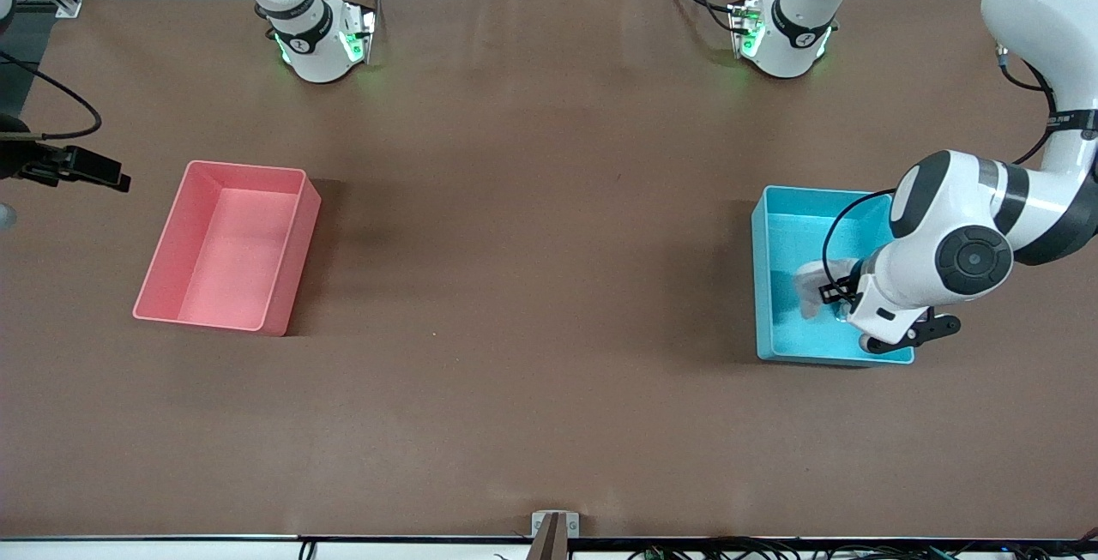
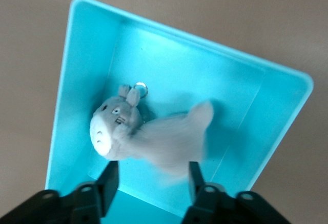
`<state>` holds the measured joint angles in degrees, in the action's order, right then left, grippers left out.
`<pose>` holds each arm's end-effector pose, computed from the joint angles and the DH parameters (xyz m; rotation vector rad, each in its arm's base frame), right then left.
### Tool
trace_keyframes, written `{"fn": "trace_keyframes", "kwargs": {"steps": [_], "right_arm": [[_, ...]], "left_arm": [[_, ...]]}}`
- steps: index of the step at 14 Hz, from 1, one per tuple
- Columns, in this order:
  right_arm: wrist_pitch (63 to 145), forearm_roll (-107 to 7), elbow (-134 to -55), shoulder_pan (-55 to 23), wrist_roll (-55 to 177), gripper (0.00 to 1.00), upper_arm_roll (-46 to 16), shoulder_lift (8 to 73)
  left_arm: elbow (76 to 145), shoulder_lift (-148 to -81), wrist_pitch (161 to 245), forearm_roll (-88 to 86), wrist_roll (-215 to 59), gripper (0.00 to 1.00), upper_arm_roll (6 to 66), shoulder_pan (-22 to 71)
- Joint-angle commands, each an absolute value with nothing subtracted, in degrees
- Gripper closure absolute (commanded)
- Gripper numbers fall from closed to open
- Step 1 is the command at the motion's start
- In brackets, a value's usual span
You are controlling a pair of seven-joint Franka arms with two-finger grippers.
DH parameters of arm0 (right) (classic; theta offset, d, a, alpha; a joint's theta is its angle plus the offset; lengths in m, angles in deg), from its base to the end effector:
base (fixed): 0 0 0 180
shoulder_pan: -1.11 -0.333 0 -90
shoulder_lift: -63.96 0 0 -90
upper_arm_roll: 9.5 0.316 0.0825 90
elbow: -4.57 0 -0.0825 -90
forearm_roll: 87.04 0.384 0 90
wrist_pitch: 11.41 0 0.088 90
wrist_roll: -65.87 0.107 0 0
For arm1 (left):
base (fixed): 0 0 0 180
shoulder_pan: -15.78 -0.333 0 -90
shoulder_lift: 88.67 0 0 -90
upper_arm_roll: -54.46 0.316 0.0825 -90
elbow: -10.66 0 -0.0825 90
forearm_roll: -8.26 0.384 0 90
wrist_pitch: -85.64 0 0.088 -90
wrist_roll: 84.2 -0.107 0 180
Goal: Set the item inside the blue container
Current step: 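Lower the plush into the blue box and open the left gripper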
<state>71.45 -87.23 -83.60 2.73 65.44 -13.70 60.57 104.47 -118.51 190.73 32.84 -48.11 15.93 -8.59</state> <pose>0.5551 -0.0558 0.5966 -3.1284 0.1478 0.2383 0.6447 -0.0751 0.3509 -2.9535 -0.3871 0.2135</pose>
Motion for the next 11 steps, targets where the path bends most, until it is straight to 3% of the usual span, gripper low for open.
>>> {"fn": "trace_keyframes", "kwargs": {"steps": [1, 6, 11], "right_arm": [[70.2, -86.9, -86.1, 2.9, 66.0, 0.00, -13.4, 64.1], [68.6, -86.8, -85.6, 2.9, 66.5, 0.00, -13.3, 65.6], [70.1, -86.8, -89.6, 2.3, 66.4, 0.00, -12.9, 69.9]], "left_arm": [[100.4, -113.3, 184.5, 33.0, -48.1, 0.00, 13.8, -8.7], [92.5, -108.7, 177.1, 32.0, -51.8, 0.00, 12.2, -9.0], [91.3, -101.3, 174.0, 25.8, -58.8, 0.00, 12.3, -10.5]]}}
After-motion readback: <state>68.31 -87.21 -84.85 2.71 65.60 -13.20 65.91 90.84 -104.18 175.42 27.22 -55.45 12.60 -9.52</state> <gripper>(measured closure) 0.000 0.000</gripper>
